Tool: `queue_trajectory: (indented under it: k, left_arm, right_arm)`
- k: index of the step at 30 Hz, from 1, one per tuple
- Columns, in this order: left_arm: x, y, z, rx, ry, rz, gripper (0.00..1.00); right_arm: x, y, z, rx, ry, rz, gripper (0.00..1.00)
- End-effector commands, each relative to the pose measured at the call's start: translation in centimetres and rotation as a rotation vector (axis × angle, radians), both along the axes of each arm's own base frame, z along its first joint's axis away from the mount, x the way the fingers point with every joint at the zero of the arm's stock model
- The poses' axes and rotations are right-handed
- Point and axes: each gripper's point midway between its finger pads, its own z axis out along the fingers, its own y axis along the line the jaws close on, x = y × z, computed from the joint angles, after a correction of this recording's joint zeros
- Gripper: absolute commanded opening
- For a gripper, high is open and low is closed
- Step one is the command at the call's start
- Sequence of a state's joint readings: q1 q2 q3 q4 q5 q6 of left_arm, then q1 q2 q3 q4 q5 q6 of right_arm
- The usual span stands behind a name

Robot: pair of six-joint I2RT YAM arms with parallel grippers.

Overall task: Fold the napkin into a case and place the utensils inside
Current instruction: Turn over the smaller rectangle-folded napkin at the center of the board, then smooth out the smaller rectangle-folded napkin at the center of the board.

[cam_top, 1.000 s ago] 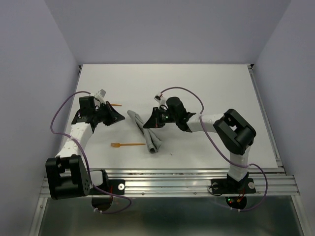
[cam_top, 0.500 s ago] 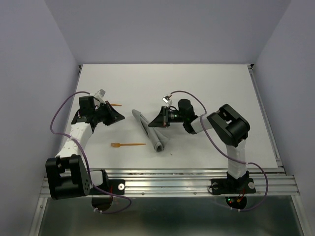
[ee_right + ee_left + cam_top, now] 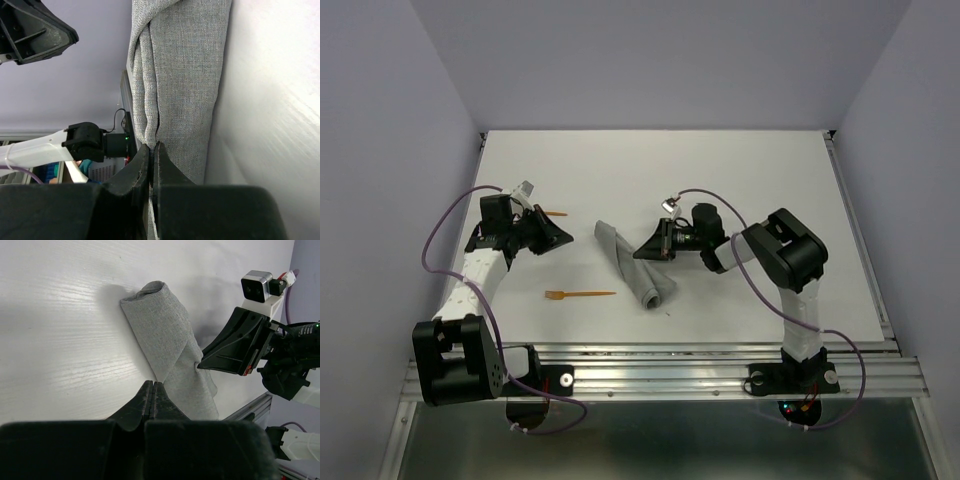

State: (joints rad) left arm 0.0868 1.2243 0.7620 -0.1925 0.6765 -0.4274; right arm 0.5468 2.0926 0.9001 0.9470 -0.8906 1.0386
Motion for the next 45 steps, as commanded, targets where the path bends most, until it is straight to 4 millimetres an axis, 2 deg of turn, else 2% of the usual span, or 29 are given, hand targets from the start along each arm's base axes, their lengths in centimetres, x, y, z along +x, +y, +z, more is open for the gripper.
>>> queue_trajectory:
  k: [1, 9, 10, 12, 15, 16, 19, 20, 21, 24, 25, 26, 27, 28, 29, 30, 32, 33, 34, 37, 41, 45]
  left_arm:
    - [0.9, 0.1, 1.6, 0.000, -0.051, -0.004, 0.00]
    - [0.8, 0.0, 1.4, 0.000, -0.048, -0.011, 0.00]
    - [0.8, -0.1, 1.3, -0.003, -0.047, -0.015, 0.00]
    - [0.8, 0.0, 1.3, -0.001, -0.048, -0.016, 0.00]
    - [0.9, -0.5, 0.9, 0.014, -0.030, -0.022, 0.00]
    - [0.9, -0.8, 0.5, 0.014, -0.015, -0.028, 0.00]
    - [1.4, -2.5, 0.0, 0.032, 0.011, -0.054, 0.00]
    - [1.5, -4.0, 0.4, 0.029, -0.004, -0.095, 0.00]
    - [1.7, -4.7, 0.0, 0.026, 0.006, -0.107, 0.00]
    - [2.8, -6.7, 0.7, 0.006, -0.014, -0.141, 0.00]
    - [3.2, -7.2, 0.2, 0.007, -0.001, -0.149, 0.00]
    - [4.0, -7.7, 0.9, 0.000, -0.022, -0.153, 0.00]
    - [4.4, -8.2, 0.9, -0.004, -0.024, -0.166, 0.00]
    - [4.6, -9.1, -0.1, -0.002, 0.002, -0.187, 0.00]
    - [5.1, -9.5, -0.2, -0.003, -0.002, -0.193, 0.00]
    - [5.7, -10.0, -0.9, -0.007, 0.016, -0.203, 0.00]
    - [6.4, -10.3, -1.6, -0.010, 0.032, -0.209, 0.00]
    - [6.9, -10.5, -1.5, -0.013, 0.025, -0.213, 0.00]
    - [7.0, -10.7, -2.3, -0.014, 0.043, -0.215, 0.00]
    - [7.3, -11.4, -3.1, -0.015, 0.057, -0.234, 0.00]
    - [7.5, -11.9, -4.0, -0.009, 0.073, -0.246, 0.00]
    - [8.2, -12.3, -5.0, -0.012, 0.091, -0.243, 0.00]
  right_arm:
    - [0.5, -0.8, -1.0, -0.020, -0.031, -0.005, 0.01]
    - [1.9, -2.3, -2.9, -0.078, -0.015, -0.044, 0.02]
    - [2.0, -2.4, -3.3, -0.103, -0.017, -0.046, 0.10]
    - [2.2, -3.1, -4.2, -0.161, -0.020, -0.057, 0.16]
    - [3.5, -3.8, -3.8, -0.222, -0.070, -0.108, 0.47]
    - [3.7, -4.3, -4.4, -0.270, -0.075, -0.121, 0.55]
    - [4.6, -5.2, -4.1, -0.359, -0.118, -0.162, 0.61]
    - [4.9, -5.5, -3.3, -0.374, -0.141, -0.181, 0.61]
    - [5.2, -6.4, -3.8, -0.437, -0.146, -0.211, 0.61]
    - [5.4, -7.8, -2.7, -0.520, -0.178, -0.254, 0.61]
    - [6.0, -8.6, -2.6, -0.564, -0.194, -0.297, 0.56]
    - [6.1, -9.1, -2.4, -0.588, -0.200, -0.315, 0.54]
    - [6.2, -9.6, -2.1, -0.610, -0.209, -0.335, 0.49]
    - [5.9, -10.1, -1.4, -0.659, -0.236, -0.357, 0.35]
    - [5.6, -10.1, -1.0, -0.684, -0.251, -0.363, 0.29]
    - [4.9, -9.7, -0.2, -0.709, -0.284, -0.363, 0.19]
    - [3.4, -9.1, 0.0, -0.734, -0.284, -0.333, 0.12]
    - [2.0, -8.1, 0.1, -0.740, -0.284, -0.297, 0.09]
    - [1.6, -7.9, 0.1, -0.761, -0.291, -0.304, 0.07]
    - [-0.8, -6.8, 0.0, -0.779, -0.290, -0.268, 0.05]
    - [-2.9, -6.0, -0.7, -0.787, -0.262, -0.226, 0.05]
    - [-3.9, -6.8, -2.1, -0.831, -0.222, -0.227, 0.04]
